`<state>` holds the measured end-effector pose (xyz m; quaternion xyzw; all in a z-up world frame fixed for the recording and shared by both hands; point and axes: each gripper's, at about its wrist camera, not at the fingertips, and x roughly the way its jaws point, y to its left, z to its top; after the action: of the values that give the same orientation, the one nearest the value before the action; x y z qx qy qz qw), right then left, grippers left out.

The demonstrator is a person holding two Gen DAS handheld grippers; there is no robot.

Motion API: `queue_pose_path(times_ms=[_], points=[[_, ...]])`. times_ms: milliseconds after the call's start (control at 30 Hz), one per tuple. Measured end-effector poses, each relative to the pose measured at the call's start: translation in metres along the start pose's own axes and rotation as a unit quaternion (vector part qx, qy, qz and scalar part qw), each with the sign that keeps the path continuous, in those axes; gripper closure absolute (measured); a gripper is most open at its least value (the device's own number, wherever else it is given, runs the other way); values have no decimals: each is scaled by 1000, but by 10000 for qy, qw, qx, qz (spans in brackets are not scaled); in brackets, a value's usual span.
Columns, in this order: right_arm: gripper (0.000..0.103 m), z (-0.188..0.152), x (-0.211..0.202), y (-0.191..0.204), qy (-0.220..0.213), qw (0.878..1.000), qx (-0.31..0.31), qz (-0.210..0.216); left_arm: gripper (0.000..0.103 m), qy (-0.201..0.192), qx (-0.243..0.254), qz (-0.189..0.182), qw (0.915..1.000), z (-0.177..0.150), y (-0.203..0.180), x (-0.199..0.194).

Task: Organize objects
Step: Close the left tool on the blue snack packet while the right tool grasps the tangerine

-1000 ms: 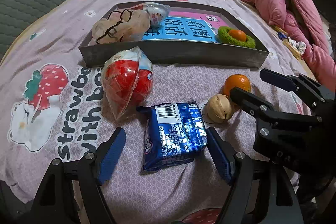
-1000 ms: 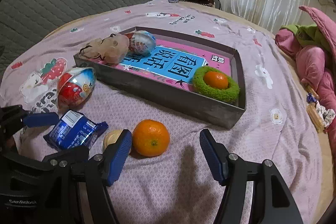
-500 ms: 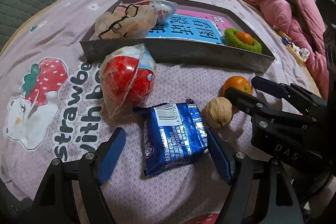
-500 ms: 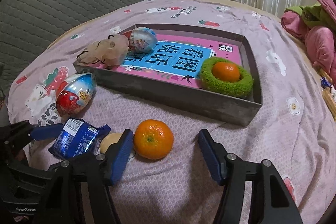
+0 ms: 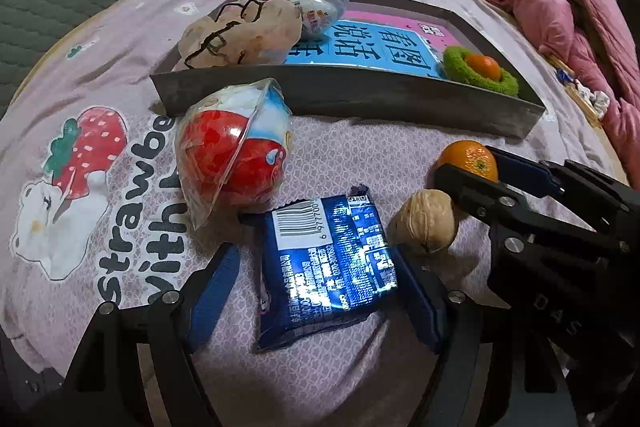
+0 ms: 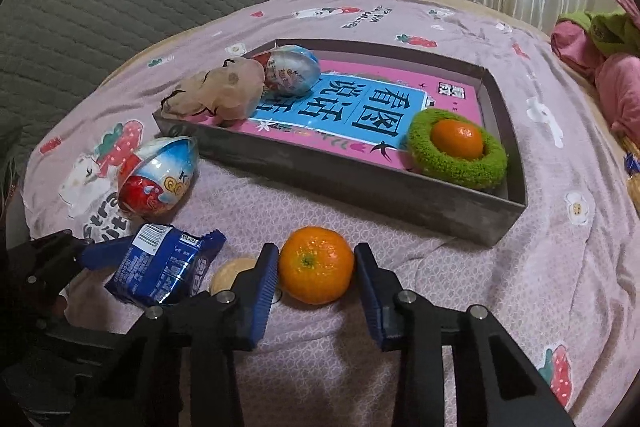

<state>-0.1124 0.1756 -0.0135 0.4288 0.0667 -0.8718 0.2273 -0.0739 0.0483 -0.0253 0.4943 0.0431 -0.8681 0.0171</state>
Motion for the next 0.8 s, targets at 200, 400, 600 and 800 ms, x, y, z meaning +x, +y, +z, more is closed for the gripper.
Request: queue_pose_path(times_ms=[200,400,600,800], points=[[64,-1,-2,-7,-28,9999,121,53,27,-17,4,86,10000,1,-3,0],[64,-2,-8,-13,-88,9997,212,13,42,-102,232,143,9996,-2,-13,-4],[64,-4,-10,-25,-144,9982,564,141,46,-45,263,-35,9996,-2,-12,-7],[64,-3,-10,-28,-175,9973,706,110,47,54,270,-317,9991,-3,-4,-13]])
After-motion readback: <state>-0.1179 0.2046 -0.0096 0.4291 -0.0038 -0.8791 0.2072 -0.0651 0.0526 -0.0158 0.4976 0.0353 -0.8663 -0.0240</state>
